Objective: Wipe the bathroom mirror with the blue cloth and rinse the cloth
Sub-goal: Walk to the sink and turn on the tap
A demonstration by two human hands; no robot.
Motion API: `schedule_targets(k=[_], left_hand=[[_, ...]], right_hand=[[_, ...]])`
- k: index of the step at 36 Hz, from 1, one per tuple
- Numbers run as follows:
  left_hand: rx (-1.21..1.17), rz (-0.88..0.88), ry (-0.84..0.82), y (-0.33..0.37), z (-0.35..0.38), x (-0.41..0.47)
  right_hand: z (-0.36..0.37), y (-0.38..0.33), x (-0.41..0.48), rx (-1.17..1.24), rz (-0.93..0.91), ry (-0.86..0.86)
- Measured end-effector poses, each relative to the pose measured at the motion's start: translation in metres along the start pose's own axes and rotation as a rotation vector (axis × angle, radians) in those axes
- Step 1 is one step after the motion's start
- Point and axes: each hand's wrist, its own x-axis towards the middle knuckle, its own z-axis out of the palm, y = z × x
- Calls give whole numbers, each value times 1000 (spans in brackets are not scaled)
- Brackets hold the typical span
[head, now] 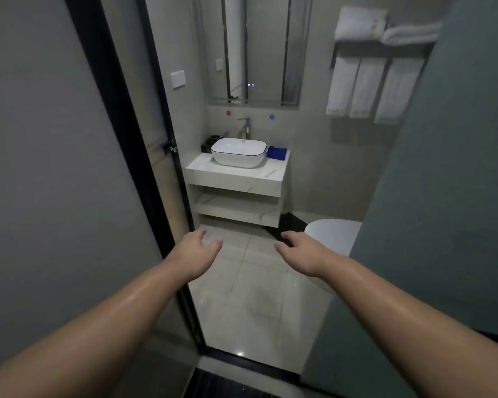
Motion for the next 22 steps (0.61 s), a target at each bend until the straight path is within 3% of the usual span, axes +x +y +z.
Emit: schedule_targets(k=[13,22], left_hand=[[53,-94,-63,27,32,89],[55,-108,-49,3,33,167]], right_hand=[[0,24,109,57,21,42],[10,9,192,32,30,-55]])
